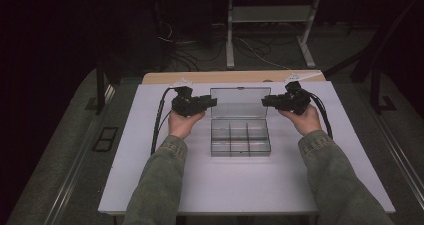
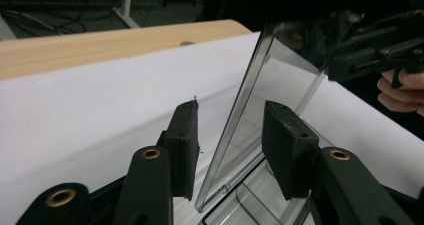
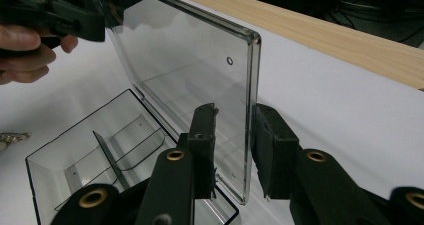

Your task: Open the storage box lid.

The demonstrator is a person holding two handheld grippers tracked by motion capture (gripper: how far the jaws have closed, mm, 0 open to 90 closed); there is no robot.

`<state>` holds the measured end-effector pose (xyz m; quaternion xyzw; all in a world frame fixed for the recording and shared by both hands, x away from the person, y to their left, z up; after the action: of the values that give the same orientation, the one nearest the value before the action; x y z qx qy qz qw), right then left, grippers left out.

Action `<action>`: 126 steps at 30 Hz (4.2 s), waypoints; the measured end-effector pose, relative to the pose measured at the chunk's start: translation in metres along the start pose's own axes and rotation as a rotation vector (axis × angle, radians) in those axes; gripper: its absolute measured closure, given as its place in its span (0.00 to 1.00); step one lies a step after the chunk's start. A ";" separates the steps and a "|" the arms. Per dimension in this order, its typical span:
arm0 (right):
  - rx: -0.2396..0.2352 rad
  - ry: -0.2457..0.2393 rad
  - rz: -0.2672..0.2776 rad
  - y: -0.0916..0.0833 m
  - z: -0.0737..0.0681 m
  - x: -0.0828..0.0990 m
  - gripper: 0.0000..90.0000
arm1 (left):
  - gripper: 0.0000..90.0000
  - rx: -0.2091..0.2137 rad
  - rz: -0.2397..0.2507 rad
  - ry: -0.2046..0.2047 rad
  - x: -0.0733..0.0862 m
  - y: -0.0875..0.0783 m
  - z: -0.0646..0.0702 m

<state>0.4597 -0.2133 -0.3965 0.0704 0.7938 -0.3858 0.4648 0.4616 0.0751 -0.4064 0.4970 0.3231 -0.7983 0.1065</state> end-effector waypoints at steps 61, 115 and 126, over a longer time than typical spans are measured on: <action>0.005 0.090 0.009 0.025 0.025 0.010 0.76 | 0.82 -0.025 -0.136 -0.049 0.040 0.028 -0.013; -0.058 0.330 -0.057 0.052 0.034 0.049 0.56 | 0.61 -0.052 -0.139 -0.132 0.045 0.035 -0.025; -0.002 0.292 -0.065 0.051 0.031 0.049 0.54 | 0.58 -0.055 -0.149 -0.146 0.046 0.034 -0.026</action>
<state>0.4778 -0.2113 -0.4723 0.0995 0.8552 -0.3855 0.3319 0.4745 0.0719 -0.4677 0.4088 0.3723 -0.8290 0.0839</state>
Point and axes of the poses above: each handheld gripper's, and its own axes: y roughly forward along the jaws, x roughly out of its underside, z roughly to its right, the point moved 5 cm from there along y, roughly forward along the jaws, and after that the axes turned 3 degrees about y, right-handed, at the moved point
